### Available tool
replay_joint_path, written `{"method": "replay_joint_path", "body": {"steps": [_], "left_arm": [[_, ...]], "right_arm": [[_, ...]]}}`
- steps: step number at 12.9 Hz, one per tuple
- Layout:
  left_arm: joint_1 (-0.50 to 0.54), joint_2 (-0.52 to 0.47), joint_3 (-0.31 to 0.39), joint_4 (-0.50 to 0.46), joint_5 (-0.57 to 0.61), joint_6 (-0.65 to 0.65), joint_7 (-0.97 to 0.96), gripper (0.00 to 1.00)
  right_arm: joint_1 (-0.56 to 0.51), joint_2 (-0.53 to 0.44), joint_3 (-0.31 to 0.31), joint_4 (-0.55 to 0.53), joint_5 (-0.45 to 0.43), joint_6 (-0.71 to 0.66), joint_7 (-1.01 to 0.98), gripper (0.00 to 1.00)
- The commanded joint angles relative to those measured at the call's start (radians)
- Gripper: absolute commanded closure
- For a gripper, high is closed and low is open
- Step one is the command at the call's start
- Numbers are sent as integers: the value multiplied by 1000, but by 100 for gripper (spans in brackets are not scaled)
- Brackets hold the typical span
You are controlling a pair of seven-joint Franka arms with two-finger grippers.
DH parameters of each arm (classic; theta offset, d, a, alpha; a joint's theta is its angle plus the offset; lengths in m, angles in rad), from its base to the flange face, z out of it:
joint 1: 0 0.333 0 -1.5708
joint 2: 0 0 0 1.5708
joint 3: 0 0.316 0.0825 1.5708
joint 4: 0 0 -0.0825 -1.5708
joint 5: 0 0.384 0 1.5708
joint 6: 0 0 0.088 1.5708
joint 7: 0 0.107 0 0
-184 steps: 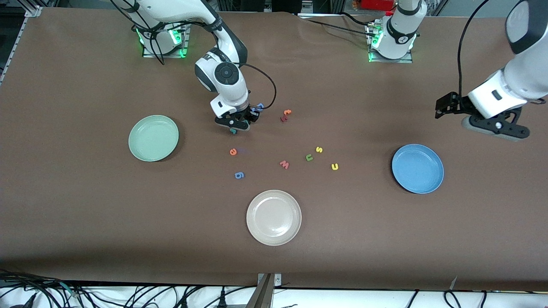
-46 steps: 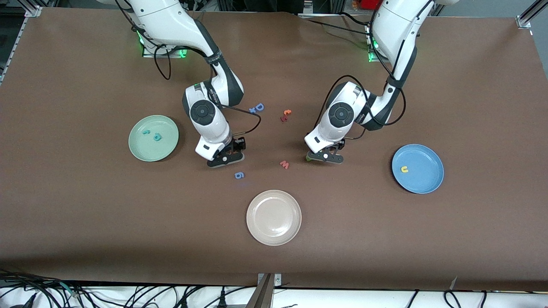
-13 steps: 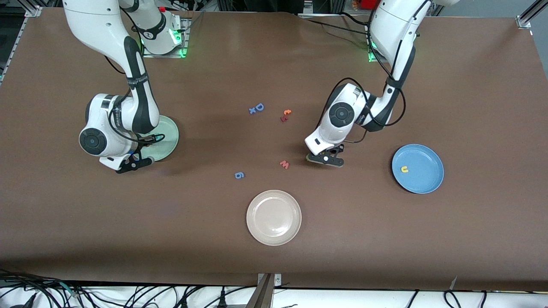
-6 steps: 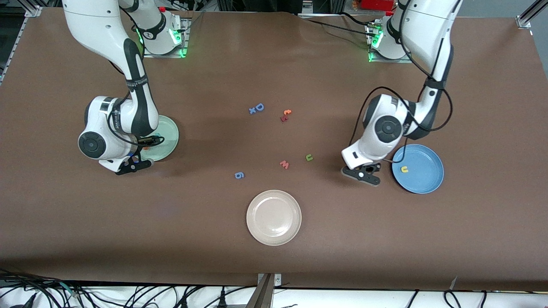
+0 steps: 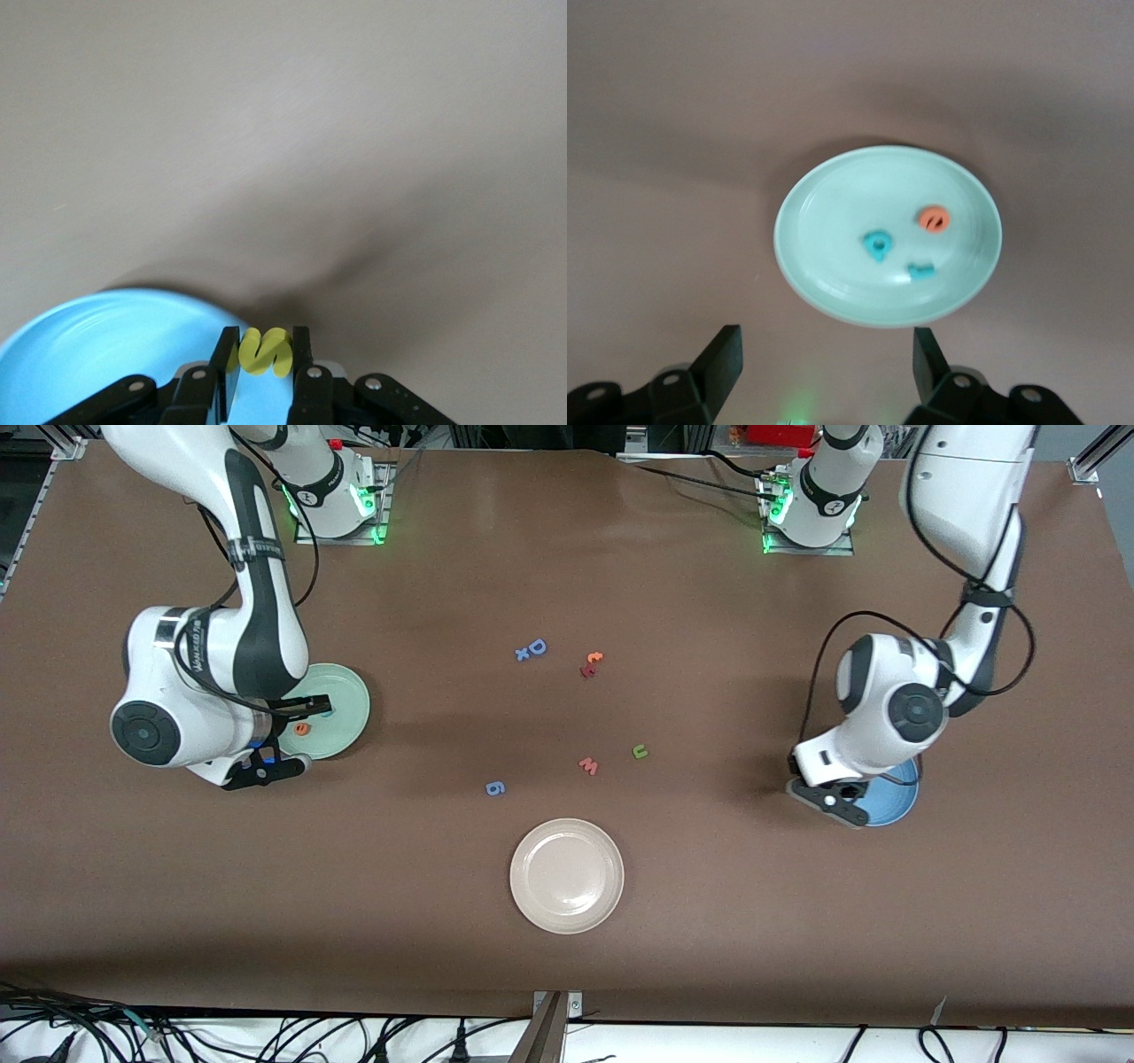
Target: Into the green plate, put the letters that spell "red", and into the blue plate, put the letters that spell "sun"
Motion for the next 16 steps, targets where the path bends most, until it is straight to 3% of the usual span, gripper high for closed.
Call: {"method": "replay_joint_path", "body": {"steps": [1,5,7,8,9,11,14,15,16], "left_arm": [[69,-43,-9,-43,-32,-12,154,86],[147,-32,-9,-68,-19,-11,248,82],[172,-29,-9,-69,-16,-11,250,80],[172,-21,-9,-69,-16,-11,247,56],[172,-17,-9,-69,-17,-9,241,1],[172,-18,-11,-65,-17,-9,242,0],[135,-24,-38,-56,-34,-9,198,0],[105,-26,-49,-48,-32,-9,113,0],[59,-26,-56,-43,-32,-9,18,0]], "right_arm": [[11,9,-5,110,-59,-146,17,14],[65,-55,14,164,-125,-218,84,14],[3,-121,111,127,-147,-212,142,14],[-36,-135,171,122,-182,-205,161,14],[-88,-153,240,110,-211,-177,178,15],[-195,-210,386,55,-256,-117,252,16],[-379,-418,570,-182,-285,75,300,18],[-422,-476,584,-247,-279,129,293,15],[-465,-504,586,-264,-267,142,288,0]]}}
